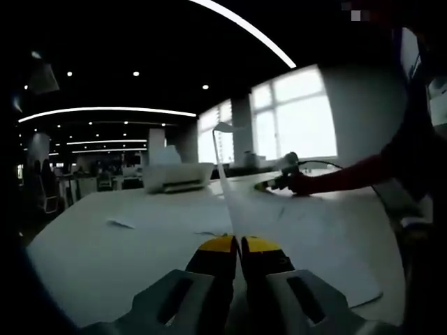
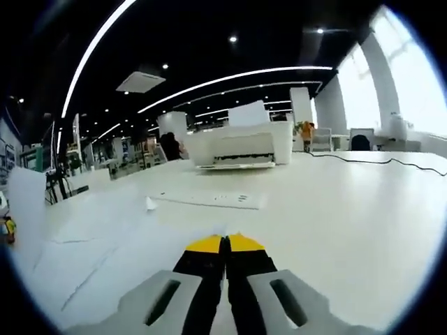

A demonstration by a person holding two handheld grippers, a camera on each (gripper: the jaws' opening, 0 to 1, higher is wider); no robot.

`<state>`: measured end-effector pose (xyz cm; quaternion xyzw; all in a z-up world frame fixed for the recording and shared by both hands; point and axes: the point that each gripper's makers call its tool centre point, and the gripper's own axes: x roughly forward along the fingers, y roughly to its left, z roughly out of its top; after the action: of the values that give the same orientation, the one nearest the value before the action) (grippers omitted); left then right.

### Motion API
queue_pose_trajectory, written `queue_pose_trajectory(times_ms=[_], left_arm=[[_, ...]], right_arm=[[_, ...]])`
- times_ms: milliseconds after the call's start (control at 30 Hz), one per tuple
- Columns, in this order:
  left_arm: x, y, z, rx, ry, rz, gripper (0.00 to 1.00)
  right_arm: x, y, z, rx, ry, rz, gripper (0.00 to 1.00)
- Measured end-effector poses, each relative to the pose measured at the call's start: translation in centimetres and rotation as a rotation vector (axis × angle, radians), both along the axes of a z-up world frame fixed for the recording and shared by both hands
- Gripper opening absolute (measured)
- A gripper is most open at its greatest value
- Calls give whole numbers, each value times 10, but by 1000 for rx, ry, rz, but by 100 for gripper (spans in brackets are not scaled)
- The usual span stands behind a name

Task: Organize the stack of printing papers by aligning and flattening the scattered papers on the table

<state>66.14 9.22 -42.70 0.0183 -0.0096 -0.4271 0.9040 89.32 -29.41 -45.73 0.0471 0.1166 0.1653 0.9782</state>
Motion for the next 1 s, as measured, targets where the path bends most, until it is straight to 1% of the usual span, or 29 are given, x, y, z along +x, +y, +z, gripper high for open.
queue_pose_trajectory(times_ms=[67,133,267,400,633,800,900,1000], left_arm=[[0,0,0,-2,1,0,8],[0,0,0,-2,1,1,8],[1,0,0,-1,1,2,8],[1,0,0,-2,-1,4,8],[0,-1,0,-2,-3,-2,8],[0,-1,1,-8,-2,-5,8],[0,-1,1,-11,-4,-5,8],[0,-1,2,-16,-4,-5,8]], right_arm=[[-4,0,5,0,-13,1,0],[-7,-2,10,-15,-28,5,0],[-15,-8,26,12,-53,0,0],[-34,-6,41,21,-85,-1,0],[-45,-21,45,27,-75,-21,0],[-59,-24,57,30,-89,-25,0],[-71,-22,66,10,-102,-20,0],[-77,-25,71,10,-111,-22,0]])
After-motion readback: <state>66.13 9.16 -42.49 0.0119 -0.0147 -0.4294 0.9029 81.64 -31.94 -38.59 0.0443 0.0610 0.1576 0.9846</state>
